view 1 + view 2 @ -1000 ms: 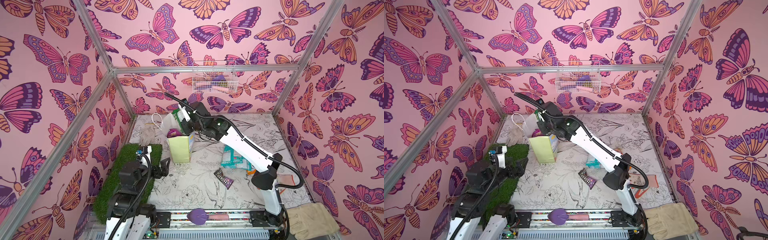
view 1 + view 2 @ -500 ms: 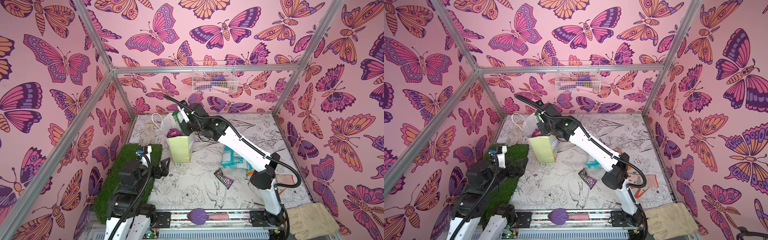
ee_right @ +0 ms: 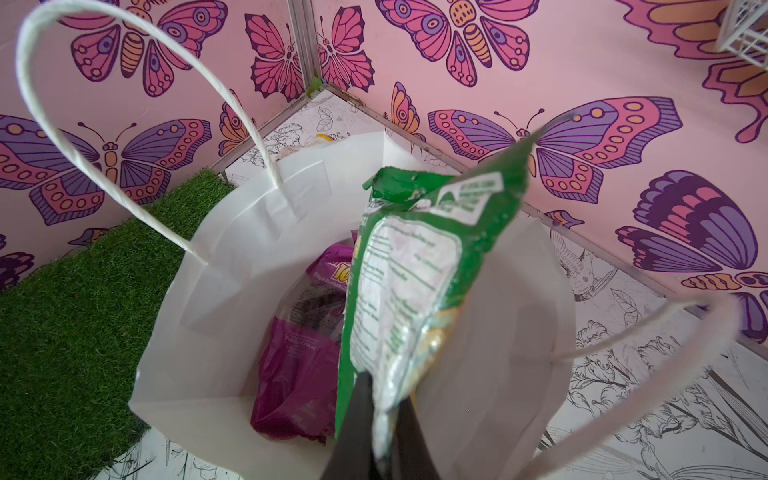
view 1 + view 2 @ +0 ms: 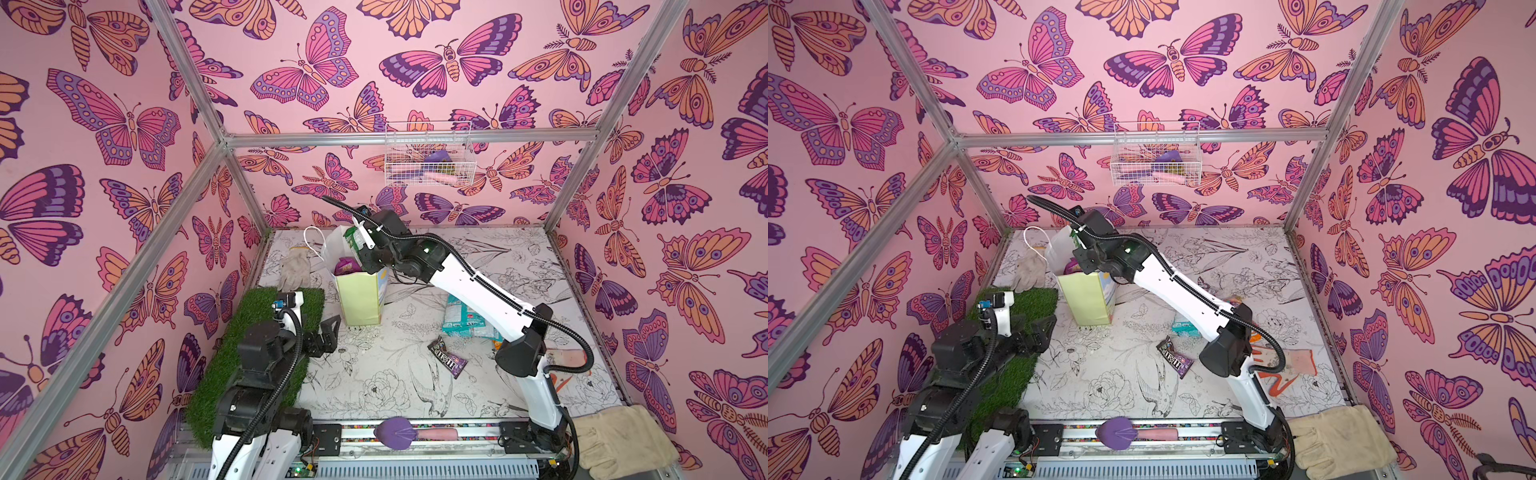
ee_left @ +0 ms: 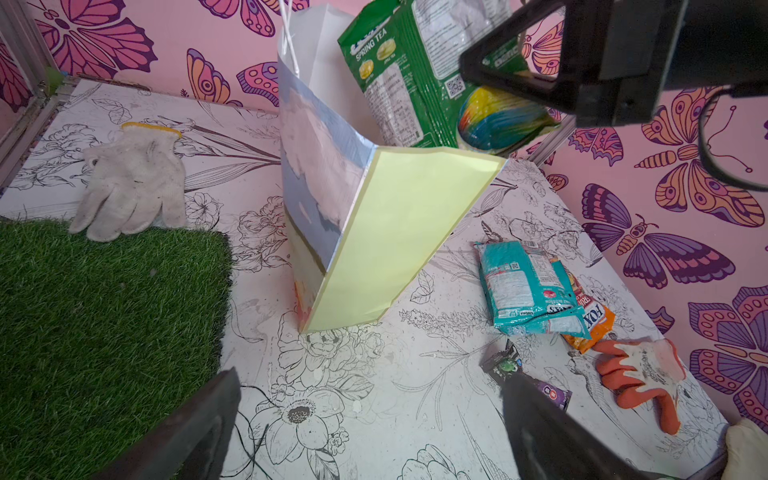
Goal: Place the snacks into the paper bag
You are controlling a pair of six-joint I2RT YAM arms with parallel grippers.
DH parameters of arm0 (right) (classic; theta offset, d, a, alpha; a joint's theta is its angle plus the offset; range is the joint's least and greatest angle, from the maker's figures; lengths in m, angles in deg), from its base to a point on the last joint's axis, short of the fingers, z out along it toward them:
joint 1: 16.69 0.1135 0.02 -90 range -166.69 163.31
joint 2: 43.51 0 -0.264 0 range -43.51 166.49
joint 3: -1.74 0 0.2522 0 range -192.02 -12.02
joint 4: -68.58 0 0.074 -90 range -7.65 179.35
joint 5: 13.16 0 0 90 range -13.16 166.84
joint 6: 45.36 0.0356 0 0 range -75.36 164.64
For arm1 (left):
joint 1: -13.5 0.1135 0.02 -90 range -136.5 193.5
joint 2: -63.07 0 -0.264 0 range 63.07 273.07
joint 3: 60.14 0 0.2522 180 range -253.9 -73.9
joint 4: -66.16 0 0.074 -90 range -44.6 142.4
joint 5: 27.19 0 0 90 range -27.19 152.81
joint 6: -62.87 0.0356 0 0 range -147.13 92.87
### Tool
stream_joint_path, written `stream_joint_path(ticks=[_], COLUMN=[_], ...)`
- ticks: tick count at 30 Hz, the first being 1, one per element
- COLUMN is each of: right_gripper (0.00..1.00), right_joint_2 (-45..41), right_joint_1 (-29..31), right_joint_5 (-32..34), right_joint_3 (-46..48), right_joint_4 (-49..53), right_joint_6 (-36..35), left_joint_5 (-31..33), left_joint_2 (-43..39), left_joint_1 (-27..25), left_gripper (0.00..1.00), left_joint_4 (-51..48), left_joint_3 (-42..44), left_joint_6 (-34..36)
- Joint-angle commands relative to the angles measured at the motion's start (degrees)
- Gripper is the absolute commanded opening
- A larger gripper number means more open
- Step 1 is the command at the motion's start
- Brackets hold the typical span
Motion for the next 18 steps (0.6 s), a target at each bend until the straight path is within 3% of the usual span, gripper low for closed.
stream_joint_path(ticks=[1,18], right_gripper=[0.0,0.0], right_joint_2=[0.47,1.18], right_joint_1=[0.39,0.39], right_joint_5=[0.33,-0.06], right_joint_3=[-2.34,-2.37], right_joint_4=[-0.25,0.1], right_joint_6=[-1.18,-0.87], left_joint_5=[-0.1,-2.99], left_joint_2=[-0.21,-0.38], left_joint_1=[-0.12,-0.16], left_gripper=[1.0,1.0], left_joint_4=[-0.87,-0.29], left_joint_3=[0.74,1.1], left_joint_6=[0.67,1.57])
